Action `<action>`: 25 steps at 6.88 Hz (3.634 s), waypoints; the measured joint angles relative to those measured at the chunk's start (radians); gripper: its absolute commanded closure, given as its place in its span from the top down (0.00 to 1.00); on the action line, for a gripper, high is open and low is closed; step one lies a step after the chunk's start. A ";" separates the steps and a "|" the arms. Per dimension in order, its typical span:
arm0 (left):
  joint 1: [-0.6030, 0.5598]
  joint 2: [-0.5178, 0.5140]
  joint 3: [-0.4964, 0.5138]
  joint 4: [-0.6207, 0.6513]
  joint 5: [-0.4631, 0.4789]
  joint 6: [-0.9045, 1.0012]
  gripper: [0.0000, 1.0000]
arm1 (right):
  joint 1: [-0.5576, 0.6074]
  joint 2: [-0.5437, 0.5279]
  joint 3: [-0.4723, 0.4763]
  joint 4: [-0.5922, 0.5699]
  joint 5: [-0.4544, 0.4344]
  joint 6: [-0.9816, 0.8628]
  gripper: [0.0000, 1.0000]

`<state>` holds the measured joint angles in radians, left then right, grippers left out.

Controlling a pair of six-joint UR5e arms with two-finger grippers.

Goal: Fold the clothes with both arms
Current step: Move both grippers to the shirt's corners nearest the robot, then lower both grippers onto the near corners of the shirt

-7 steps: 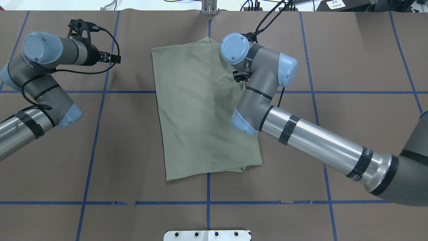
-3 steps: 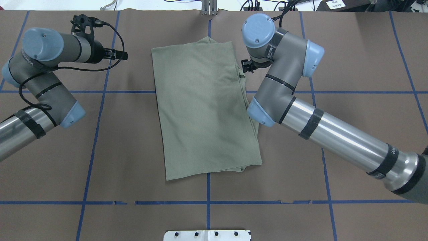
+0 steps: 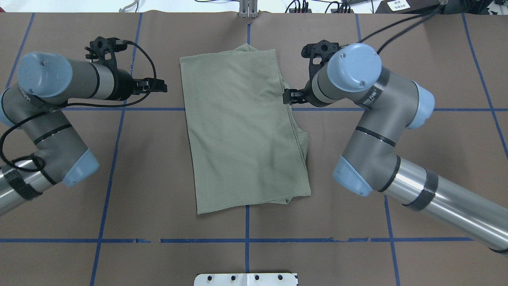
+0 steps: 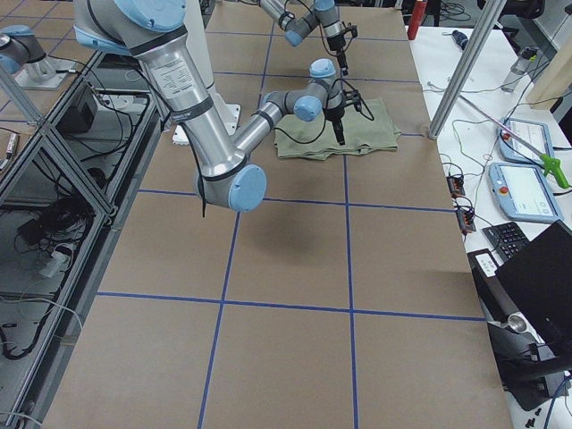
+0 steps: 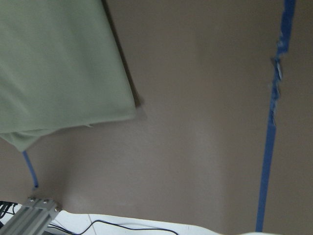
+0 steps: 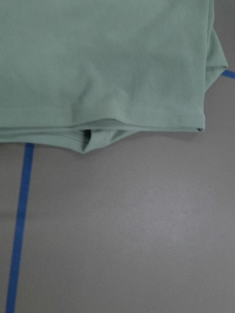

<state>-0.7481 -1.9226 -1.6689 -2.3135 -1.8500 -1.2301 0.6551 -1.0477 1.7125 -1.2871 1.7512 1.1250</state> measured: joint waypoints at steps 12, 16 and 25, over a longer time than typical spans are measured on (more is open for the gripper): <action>0.554 0.064 -0.141 0.054 0.420 -0.684 0.82 | -0.255 -0.261 0.173 0.356 -0.310 0.553 1.00; 0.555 0.046 -0.127 0.053 0.420 -0.688 0.01 | -0.255 -0.259 0.173 0.355 -0.311 0.553 1.00; 0.555 0.040 -0.144 0.052 0.422 -0.685 0.00 | -0.476 -0.195 0.149 0.091 -0.469 0.869 0.84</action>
<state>-0.1933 -1.8822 -1.8134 -2.2611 -1.4281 -1.9155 0.1795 -1.2431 1.8620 -1.1963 1.2826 1.9938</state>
